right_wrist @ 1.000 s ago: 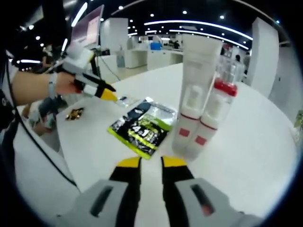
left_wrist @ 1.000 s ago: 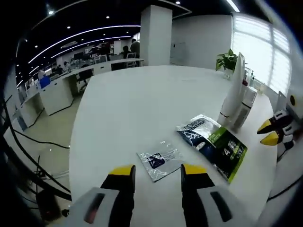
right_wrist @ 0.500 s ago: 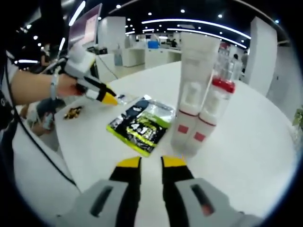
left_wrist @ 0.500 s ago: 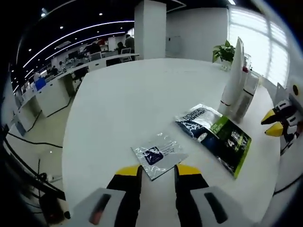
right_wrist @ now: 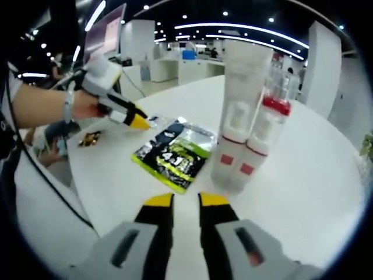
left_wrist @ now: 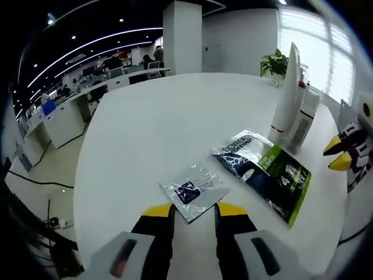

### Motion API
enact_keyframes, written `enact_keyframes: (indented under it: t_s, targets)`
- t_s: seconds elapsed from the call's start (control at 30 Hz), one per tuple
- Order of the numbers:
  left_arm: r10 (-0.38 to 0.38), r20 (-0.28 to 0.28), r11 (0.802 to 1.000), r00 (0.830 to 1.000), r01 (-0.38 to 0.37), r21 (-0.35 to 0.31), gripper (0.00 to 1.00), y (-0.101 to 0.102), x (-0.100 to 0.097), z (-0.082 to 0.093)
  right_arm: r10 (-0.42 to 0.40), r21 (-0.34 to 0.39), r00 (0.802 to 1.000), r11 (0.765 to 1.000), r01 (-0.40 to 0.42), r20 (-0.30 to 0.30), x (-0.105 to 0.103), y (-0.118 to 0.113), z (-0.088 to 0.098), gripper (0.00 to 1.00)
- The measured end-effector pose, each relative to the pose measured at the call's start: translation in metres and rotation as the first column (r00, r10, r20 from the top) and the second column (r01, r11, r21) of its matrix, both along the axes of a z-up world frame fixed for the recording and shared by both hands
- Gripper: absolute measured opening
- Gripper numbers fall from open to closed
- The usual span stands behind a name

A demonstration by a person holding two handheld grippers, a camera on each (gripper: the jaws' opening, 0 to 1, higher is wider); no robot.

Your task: Arrange the skincare products in the storage area until every visible bottle or jar stands upright without overlapping.

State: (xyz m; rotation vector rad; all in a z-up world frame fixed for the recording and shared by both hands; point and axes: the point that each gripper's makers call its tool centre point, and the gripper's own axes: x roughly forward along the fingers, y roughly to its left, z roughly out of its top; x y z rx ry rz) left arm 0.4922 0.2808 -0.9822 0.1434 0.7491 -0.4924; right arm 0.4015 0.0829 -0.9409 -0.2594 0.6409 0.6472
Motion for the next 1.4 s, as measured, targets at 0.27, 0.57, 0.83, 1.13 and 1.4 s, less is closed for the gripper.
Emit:
enact_keyframes:
  t_s: [0.27,0.57,0.83,1.13,1.4]
  targets:
    - [-0.008,0.002,1.0,1.0,0.008,0.003,0.28,-0.002,0.002,0.0,-0.001,-0.003,1.0,1.0,0.001,-0.005,-0.002,-0.001,-0.001,0.15]
    - [0.042,0.035,0.999,0.998,-0.042,-0.024,0.33,0.007,0.004,0.013,0.012,0.009,1.0,1.0,-0.012,-0.004,0.002,0.004,0.0,0.15]
    - [0.129,0.103,0.99,0.986,-0.122,-0.07,0.36,0.023,-0.008,0.045,0.06,0.033,0.998,0.998,-0.06,0.006,0.008,0.023,0.004,0.15]
    - [0.287,0.149,0.949,0.946,-0.259,-0.181,0.34,0.037,-0.043,0.081,0.16,0.091,0.986,0.982,-0.163,0.036,0.017,0.063,0.016,0.15]
    - [0.407,0.156,0.907,0.9,-0.378,-0.185,0.28,0.059,-0.084,0.084,0.293,0.147,0.955,0.944,-0.296,0.044,0.01,0.105,0.022,0.17]
